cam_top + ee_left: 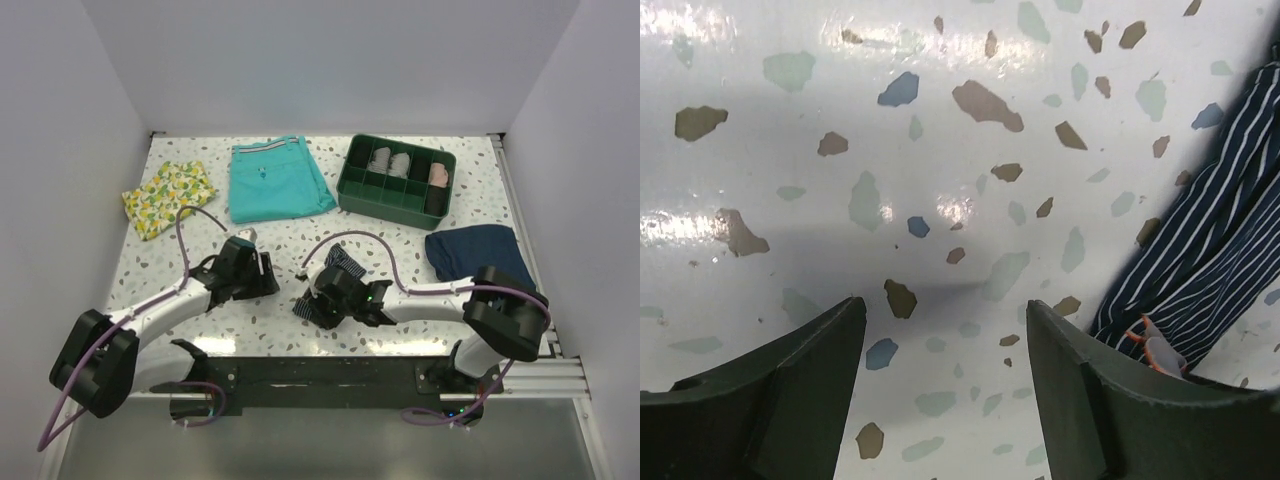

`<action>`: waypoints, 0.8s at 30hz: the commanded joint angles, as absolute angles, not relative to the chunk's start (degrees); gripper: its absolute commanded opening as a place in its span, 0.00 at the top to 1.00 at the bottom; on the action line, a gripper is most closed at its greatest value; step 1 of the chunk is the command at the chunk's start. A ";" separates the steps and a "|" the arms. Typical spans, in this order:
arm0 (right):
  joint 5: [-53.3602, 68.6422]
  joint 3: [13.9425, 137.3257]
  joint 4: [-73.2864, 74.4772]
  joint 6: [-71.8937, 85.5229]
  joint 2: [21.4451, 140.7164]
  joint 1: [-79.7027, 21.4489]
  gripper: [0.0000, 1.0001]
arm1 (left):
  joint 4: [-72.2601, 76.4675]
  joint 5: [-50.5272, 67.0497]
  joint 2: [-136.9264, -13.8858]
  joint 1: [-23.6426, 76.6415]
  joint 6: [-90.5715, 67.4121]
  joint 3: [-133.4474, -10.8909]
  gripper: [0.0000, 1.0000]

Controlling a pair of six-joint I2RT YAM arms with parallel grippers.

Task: Roll the underwear
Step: Roll the underwear to the center of the board.

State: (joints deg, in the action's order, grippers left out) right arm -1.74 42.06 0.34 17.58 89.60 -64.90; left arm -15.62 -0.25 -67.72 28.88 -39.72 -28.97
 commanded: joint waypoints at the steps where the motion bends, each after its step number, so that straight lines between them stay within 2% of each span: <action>1: 13.61 40.43 0.26 21.71 91.40 -59.69 0.86 | -15.12 1.21 -65.83 28.48 -38.32 -26.90 0.31; 8: 25.12 38.68 -4.47 28.89 94.66 -55.02 0.87 | -11.69 5.00 -62.67 28.48 -36.30 -24.61 0.31; 17: 37.69 32.79 -21.51 45.24 102.90 -48.34 0.88 | -5.89 10.72 -58.71 28.56 -34.28 -22.07 0.31; 24: 37.98 30.76 -25.06 52.21 105.64 -47.11 0.88 | -2.02 14.94 -56.78 28.65 -34.01 -20.39 0.30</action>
State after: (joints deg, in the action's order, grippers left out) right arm 39.62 34.22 -29.19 47.22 102.80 -47.35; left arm -7.05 11.03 -58.43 28.88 -35.86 -21.30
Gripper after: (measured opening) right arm 0.211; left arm 0.694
